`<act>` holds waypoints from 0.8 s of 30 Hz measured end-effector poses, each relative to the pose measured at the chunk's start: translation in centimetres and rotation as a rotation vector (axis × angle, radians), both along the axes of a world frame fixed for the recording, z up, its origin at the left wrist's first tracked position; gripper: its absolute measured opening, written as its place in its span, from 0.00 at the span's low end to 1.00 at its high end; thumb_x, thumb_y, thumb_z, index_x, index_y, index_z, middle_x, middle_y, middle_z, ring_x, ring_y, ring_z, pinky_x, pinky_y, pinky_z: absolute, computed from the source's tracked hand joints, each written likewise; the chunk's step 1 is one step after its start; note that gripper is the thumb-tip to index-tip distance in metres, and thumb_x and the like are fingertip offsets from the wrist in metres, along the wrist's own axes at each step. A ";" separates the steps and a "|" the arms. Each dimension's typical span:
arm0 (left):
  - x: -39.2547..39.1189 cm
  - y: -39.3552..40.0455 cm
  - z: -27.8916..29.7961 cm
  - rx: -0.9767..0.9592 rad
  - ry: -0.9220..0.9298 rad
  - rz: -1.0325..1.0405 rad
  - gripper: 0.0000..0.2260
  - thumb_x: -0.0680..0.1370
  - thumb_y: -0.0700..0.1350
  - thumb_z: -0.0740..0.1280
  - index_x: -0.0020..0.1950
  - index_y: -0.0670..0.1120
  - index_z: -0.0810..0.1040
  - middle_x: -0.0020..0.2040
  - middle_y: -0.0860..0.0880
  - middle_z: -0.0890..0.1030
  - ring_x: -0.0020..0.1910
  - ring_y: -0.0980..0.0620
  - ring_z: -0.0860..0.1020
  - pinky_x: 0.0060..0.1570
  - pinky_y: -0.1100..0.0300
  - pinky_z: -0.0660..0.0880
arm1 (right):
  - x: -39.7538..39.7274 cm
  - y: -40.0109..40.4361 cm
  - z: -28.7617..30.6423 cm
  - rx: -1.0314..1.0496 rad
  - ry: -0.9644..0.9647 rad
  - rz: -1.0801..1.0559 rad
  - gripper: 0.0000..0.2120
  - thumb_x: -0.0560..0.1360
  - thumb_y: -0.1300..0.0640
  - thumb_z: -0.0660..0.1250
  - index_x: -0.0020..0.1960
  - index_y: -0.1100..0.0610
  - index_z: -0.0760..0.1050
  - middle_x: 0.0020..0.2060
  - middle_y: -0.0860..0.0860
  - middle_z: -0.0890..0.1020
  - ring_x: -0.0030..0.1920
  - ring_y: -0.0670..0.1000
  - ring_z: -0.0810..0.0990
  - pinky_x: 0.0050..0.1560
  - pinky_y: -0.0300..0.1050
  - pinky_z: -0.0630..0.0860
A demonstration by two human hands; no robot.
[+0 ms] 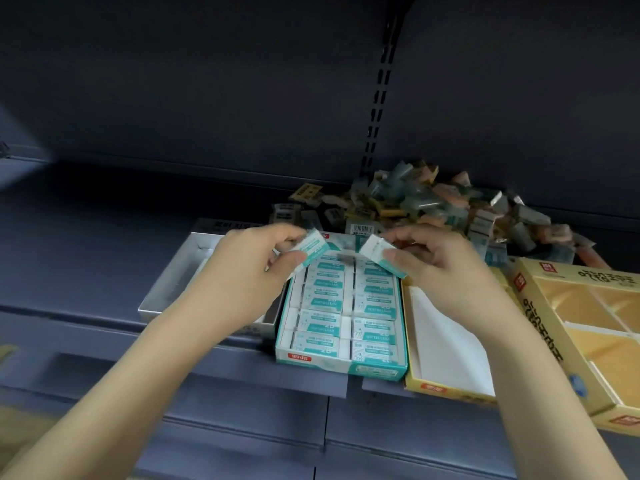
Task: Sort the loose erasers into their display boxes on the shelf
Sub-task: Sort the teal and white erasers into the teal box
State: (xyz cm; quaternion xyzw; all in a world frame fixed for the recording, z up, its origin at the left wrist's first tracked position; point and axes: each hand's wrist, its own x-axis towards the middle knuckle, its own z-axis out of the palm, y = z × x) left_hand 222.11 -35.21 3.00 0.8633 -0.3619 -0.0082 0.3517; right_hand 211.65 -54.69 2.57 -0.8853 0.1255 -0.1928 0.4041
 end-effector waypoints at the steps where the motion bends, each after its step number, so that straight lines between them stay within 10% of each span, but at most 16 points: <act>1: 0.0 0.1 0.1 0.010 0.002 -0.002 0.11 0.78 0.47 0.64 0.60 0.54 0.76 0.48 0.58 0.80 0.45 0.60 0.76 0.39 0.69 0.69 | -0.1 0.0 0.1 0.016 0.014 0.003 0.09 0.77 0.59 0.65 0.50 0.45 0.77 0.46 0.40 0.81 0.47 0.40 0.80 0.48 0.36 0.77; 13: -0.5 0.4 1.7 0.092 -0.009 -0.096 0.05 0.75 0.46 0.67 0.46 0.57 0.75 0.44 0.58 0.76 0.43 0.60 0.74 0.37 0.77 0.65 | -1.2 1.7 2.5 -0.072 0.202 0.107 0.07 0.72 0.56 0.71 0.43 0.43 0.79 0.39 0.38 0.81 0.42 0.34 0.77 0.40 0.26 0.72; 24: -1.1 -0.5 0.1 0.409 -0.078 -0.269 0.09 0.79 0.52 0.61 0.56 0.59 0.79 0.41 0.66 0.72 0.53 0.61 0.69 0.61 0.59 0.59 | -2.3 2.2 3.4 -0.192 0.374 0.118 0.07 0.73 0.56 0.70 0.41 0.43 0.81 0.37 0.38 0.81 0.38 0.34 0.77 0.36 0.25 0.69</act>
